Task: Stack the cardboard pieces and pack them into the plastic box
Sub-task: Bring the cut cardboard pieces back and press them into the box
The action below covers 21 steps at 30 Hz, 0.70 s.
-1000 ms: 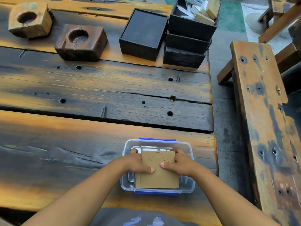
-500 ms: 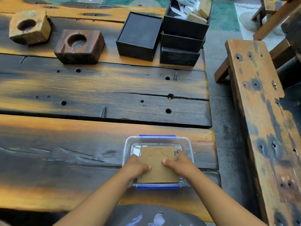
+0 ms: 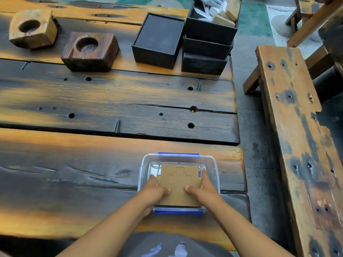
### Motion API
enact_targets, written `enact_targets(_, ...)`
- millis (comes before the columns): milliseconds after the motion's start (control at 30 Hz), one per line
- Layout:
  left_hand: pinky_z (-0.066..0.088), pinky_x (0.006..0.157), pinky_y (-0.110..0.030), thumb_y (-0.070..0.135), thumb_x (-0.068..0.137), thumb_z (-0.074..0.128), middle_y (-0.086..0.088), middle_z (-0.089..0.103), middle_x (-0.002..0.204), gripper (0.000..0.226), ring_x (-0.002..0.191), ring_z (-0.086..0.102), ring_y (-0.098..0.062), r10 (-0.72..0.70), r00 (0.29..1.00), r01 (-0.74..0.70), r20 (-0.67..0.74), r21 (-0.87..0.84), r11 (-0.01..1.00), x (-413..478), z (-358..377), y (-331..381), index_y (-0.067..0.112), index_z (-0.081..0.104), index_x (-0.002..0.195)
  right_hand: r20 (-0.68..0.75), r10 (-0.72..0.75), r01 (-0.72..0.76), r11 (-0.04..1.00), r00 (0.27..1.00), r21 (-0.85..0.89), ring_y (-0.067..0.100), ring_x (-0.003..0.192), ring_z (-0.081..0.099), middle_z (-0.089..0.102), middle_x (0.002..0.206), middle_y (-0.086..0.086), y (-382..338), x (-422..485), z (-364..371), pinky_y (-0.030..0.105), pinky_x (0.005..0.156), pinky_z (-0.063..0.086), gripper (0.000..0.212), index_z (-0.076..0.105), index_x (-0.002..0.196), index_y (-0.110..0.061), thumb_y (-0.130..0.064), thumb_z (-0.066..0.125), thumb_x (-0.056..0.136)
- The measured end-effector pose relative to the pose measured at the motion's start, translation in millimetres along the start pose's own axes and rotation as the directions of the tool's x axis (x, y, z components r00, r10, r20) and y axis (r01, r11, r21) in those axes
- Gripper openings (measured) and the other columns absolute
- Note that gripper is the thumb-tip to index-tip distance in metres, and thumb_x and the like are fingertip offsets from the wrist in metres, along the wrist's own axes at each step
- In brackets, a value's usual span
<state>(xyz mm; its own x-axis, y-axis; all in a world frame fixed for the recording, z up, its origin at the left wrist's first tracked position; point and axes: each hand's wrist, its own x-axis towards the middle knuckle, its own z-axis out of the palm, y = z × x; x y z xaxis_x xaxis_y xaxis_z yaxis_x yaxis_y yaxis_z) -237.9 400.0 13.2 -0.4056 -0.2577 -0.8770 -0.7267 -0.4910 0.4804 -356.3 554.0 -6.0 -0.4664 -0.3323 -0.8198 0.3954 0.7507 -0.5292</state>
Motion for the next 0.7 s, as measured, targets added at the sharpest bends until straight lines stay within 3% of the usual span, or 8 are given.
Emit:
enact_targets(67, 0.058, 0.073, -0.027, 0.003, 0.085, 0.068, -0.009, 0.067, 0.121, 0.046, 0.103, 0.069, -0.022, -0.006, 0.999, 0.008, 0.044, -0.033, 0.999, -1, -3, -1, 0.014, 0.046, 0.123, 0.043, -0.019, 0.019, 1.0, 0.999, 0.003, 0.012, 0.105, 0.063, 0.062, 0.115, -0.011, 3, -1, -2, 0.026, 0.089, 0.052, 0.106, 0.0, 0.155, -0.032, -0.027, 0.075, 0.081)
enact_targets(133, 0.058, 0.07, -0.026, 0.004, 0.085, 0.069, -0.009, 0.068, 0.122, 0.043, 0.101, 0.07, -0.021, -0.022, 0.996, 0.026, 0.085, -0.051, 0.998, -1, -7, 0, 0.019, 0.047, 0.118, 0.083, -0.042, 0.039, 0.999, 0.996, 0.038, 0.002, 0.091, 0.068, 0.066, 0.102, -0.02, 1, 1, -6, 0.016, 0.072, 0.053, 0.099, 0.011, 0.153, -0.031, -0.026, 0.077, 0.08)
enact_targets(200, 0.056, 0.069, -0.027, 0.008, 0.084, 0.072, -0.01, 0.065, 0.126, 0.035, 0.097, 0.069, -0.02, -0.026, 0.997, 0.026, 0.076, -0.004, 1.0, 1, -10, 8, 0.022, 0.05, 0.108, 0.09, -0.031, 0.023, 0.996, 0.995, 0.089, 0.005, 0.09, 0.071, 0.07, 0.105, -0.014, -8, 5, -13, 0.02, 0.07, 0.057, 0.092, 0.023, 0.15, -0.03, -0.03, 0.078, 0.078)
enact_targets(267, 0.054, 0.074, -0.029, 0.015, 0.083, 0.075, -0.01, 0.061, 0.13, 0.045, 0.099, 0.066, -0.021, -0.017, 1.0, 0.013, 0.026, 0.138, 0.99, 4, -15, 21, 0.015, 0.05, 0.12, 0.07, -0.001, -0.002, 0.999, 0.998, 0.047, 0.019, 0.1, 0.068, 0.065, 0.119, 0.0, -22, 9, -21, 0.035, 0.081, 0.059, 0.083, 0.038, 0.142, -0.028, -0.041, 0.079, 0.072)
enact_targets(300, 0.056, 0.079, -0.032, 0.019, 0.082, 0.076, -0.01, 0.062, 0.126, 0.053, 0.1, 0.066, -0.023, -0.016, 1.0, 0.012, 0.019, 0.223, 0.975, 7, -18, 28, 0.012, 0.049, 0.127, 0.065, -0.001, 0.001, 1.0, 0.998, -0.005, 0.02, 0.1, 0.067, 0.063, 0.119, 0.001, -29, 11, -25, 0.036, 0.081, 0.058, 0.077, 0.045, 0.136, -0.026, -0.045, 0.079, 0.07)
enact_targets(400, 0.055, 0.096, -0.042, 0.022, 0.079, 0.078, -0.007, 0.071, 0.112, 0.048, 0.101, 0.07, -0.024, -0.045, 0.993, -0.003, 0.112, 0.399, 0.917, 11, -19, 43, 0.008, 0.061, 0.12, 0.103, -0.026, 0.045, 0.981, 0.994, -0.19, 0.013, 0.092, 0.066, 0.066, 0.108, -0.003, -43, 15, -28, 0.026, 0.067, 0.054, 0.06, 0.058, 0.119, -0.02, -0.05, 0.078, 0.071)
enact_targets(567, 0.055, 0.095, -0.035, 0.039, 0.073, 0.081, -0.002, 0.072, 0.116, 0.053, 0.103, 0.07, -0.019, -0.05, 0.991, -0.034, 0.126, 0.589, 0.807, 20, -16, 49, 0.016, 0.066, 0.118, 0.12, 0.015, 0.019, 0.961, 0.993, -0.276, 0.014, 0.093, 0.066, 0.067, 0.119, 0.003, -48, 21, -29, 0.027, 0.074, 0.054, 0.064, 0.055, 0.119, -0.016, -0.052, 0.078, 0.071)
enact_targets(700, 0.053, 0.096, -0.034, 0.058, 0.064, 0.079, -0.002, 0.063, 0.126, 0.074, 0.107, 0.066, -0.02, -0.086, 0.99, -0.022, 0.107, 0.74, 0.672, 25, -17, 52, 0.018, 0.063, 0.124, 0.128, 0.07, -0.023, 0.941, 0.989, -0.339, 0.02, 0.107, 0.061, 0.055, 0.134, 0.003, -48, 21, -31, 0.029, 0.08, 0.051, 0.092, 0.038, 0.137, -0.014, -0.061, 0.077, 0.068)
